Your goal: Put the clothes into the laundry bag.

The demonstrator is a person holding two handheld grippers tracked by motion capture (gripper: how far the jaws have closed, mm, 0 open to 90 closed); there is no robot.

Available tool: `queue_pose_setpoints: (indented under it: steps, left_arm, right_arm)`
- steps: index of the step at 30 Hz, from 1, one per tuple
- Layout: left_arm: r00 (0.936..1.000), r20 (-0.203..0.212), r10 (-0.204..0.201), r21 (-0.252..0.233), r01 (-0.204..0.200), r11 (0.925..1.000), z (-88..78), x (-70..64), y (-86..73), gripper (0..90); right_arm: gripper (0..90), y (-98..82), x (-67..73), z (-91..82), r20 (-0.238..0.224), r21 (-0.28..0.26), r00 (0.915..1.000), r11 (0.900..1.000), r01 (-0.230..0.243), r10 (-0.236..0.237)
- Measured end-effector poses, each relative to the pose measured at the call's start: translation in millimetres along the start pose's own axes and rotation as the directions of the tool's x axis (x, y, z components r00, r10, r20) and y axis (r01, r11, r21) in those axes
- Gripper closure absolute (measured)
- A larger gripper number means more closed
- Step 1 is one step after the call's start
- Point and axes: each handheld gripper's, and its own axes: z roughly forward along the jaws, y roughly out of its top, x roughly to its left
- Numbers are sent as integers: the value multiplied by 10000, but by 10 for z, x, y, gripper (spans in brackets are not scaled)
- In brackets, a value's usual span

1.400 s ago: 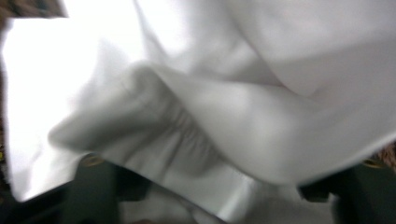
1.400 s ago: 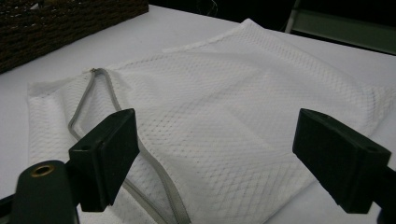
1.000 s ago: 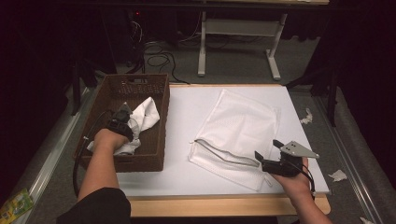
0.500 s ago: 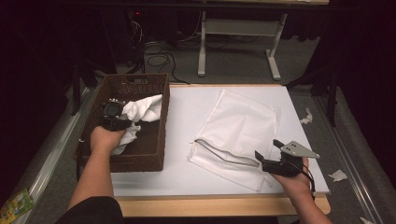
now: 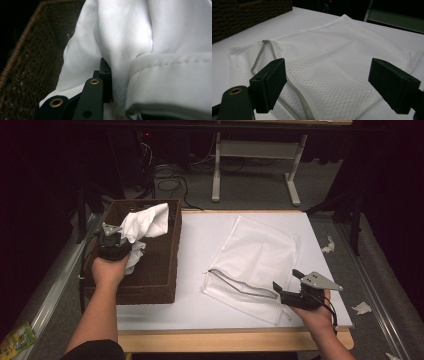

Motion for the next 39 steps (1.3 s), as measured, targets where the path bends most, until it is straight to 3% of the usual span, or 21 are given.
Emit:
queue_pose_setpoints:
  steps: [3,4,5,7,13,14,17,19,25,27,29,35,37,38,39]
  left_arm:
    - [9998,-141,-106,-808,94,9967,-88,19,-4,783]
    - [9998,-141,-106,-808,94,9967,-88,19,-4,783]
    - [9995,-232,-194,-1295,162,9915,-140,20,-7,783]
    - [9994,-281,-204,-1752,151,9844,-188,14,-9,783]
    - [9992,-338,-212,-2582,118,9660,-301,-8,-6,783]
    - [9992,-338,-212,-2582,118,9660,-301,-8,-6,783]
    - [9988,-365,-326,-3113,196,9501,-362,-53,21,783]
    - [9989,-367,-287,-3216,154,9468,-375,-67,30,783]
    - [9986,-512,-95,-3771,-105,9261,-461,-212,108,783]
    - [9986,-526,-48,-3813,-156,9243,-471,-233,123,783]
    - [9984,-563,110,-3958,-325,9177,-496,-289,166,783]
    - [9993,-301,244,-4267,-349,9037,-570,-476,318,783]
    - [9994,-74,331,-4463,-329,8943,-596,-592,382,783]
    - [9994,-74,331,-4463,-329,8943,-596,-592,382,783]
    - [9991,33,425,-4585,-363,8879,-607,-663,413,783]
  right_arm:
    - [156,2,2,-5,2,-57,10000,10000,61,-61]
    - [156,2,2,-5,2,-57,10000,10000,61,-61]
    - [156,2,2,-7,5,-90,10000,10000,38,-38]
    - [156,1,1,-9,3,-104,10000,9999,36,-36]
    - [156,2,4,-14,32,-175,10000,9998,57,-57]
    - [156,2,4,-14,32,-175,10000,9998,57,-57]
    - [156,2,5,-14,50,-207,9999,9997,101,-100]
    - [156,3,7,-17,57,-200,9999,9998,88,-87]
    - [156,4,7,-18,54,-228,9999,9997,116,-115]
    - [156,5,8,-20,55,-241,9999,9996,119,-117]
    - [156,6,8,-22,47,-248,9999,9996,112,-111]
    - [156,8,9,-25,58,-263,9999,9996,126,-125]
    - [156,10,11,-26,67,-270,9999,9996,102,-100]
    - [156,10,11,-26,67,-270,9999,9996,102,-100]
    - [156,11,10,-28,66,-277,9999,9996,108,-106]
